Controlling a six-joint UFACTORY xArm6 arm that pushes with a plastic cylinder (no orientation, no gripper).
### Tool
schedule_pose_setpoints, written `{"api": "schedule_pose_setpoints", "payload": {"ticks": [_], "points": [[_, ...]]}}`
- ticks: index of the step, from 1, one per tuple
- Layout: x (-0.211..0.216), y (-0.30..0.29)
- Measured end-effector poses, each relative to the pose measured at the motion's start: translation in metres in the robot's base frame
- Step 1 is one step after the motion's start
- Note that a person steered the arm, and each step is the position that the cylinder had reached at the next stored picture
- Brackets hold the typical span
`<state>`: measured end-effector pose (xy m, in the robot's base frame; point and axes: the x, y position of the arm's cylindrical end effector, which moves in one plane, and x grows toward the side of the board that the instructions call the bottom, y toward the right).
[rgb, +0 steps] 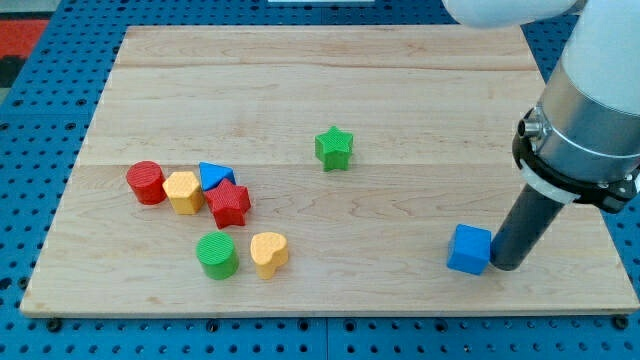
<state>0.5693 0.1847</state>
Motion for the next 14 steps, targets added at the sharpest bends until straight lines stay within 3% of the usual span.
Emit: {"api": "schedule_pose_setpoints", "payload": {"ticks": [1, 3, 4, 5, 6, 7, 8, 9, 10, 13, 14], "points": [[0.049, 0.041], [0.01, -0.172], [0.016, -0.237], [0.027, -0.25], [-0.027, -0.266], [-0.026, -0.194], [-0.026, -0.217], [-0.022, -0.277], [-0.067, -0.272], [-0.049, -0.09], [-0.051, -0.095]]}}
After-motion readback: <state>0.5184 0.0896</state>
